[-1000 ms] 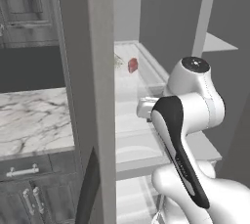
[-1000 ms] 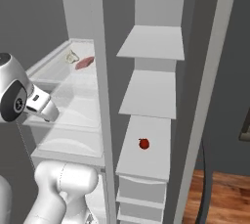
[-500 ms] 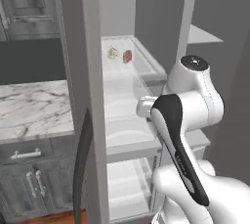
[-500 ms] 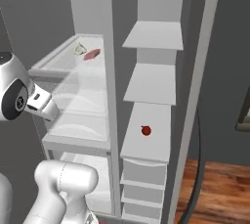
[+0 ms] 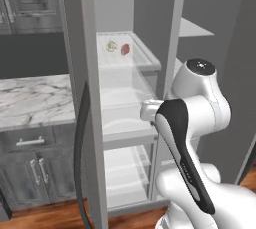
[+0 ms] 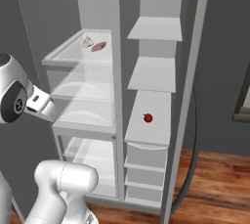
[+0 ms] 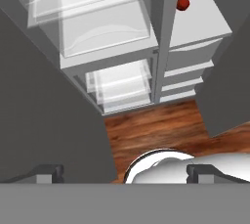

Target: Pick up the frozen steak from the freezer, place it on any shelf in the fridge, and close the fridge and freezer doors when done.

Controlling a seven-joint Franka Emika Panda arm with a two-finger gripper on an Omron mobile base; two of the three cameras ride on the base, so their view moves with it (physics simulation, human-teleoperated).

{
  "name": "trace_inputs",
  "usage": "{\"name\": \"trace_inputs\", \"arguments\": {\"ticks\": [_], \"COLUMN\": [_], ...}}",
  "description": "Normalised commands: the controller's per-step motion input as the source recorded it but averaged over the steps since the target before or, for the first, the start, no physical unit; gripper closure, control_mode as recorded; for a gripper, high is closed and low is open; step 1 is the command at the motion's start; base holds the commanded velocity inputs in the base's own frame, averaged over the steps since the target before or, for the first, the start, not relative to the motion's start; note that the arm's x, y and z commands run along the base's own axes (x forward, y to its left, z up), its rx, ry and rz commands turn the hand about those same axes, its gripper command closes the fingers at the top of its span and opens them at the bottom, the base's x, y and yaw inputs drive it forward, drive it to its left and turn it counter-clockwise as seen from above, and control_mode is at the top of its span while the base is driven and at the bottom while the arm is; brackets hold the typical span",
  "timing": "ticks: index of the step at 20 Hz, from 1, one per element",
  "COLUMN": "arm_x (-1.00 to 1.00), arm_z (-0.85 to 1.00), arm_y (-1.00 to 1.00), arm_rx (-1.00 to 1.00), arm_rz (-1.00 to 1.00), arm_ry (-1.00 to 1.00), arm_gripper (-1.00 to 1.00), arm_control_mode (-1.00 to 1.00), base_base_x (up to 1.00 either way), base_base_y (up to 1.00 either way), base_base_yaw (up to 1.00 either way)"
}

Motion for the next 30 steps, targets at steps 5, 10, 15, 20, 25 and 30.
{"name": "trace_inputs", "arguments": {"ticks": [5, 10, 15, 20, 25, 30], "arm_x": [0.00, 0.00, 0.00, 0.00, 0.00, 0.00], "arm_z": [0.00, 0.00, 0.00, 0.00, 0.00, 0.00], "arm_y": [0.00, 0.00, 0.00, 0.00, 0.00, 0.00], "arm_rx": [0.00, 0.00, 0.00, 0.00, 0.00, 0.00], "arm_rz": [0.00, 0.00, 0.00, 0.00, 0.00, 0.00], "arm_ry": [0.00, 0.00, 0.00, 0.00, 0.00, 0.00], "arm_gripper": [-1.00, -1.00, -1.00, -1.00, -1.00, -1.00], "arm_control_mode": [1.00, 1.00, 1.00, 1.00, 1.00, 1.00], "base_base_x": [-0.36, -0.67, -0.59, -0.28, -0.21, -0.60], "base_base_y": [0.00, -0.03, -0.09, -0.32, -0.32, -0.14], "base_base_yaw": [0.00, 0.00, 0.00, 0.00, 0.00, 0.00]}}
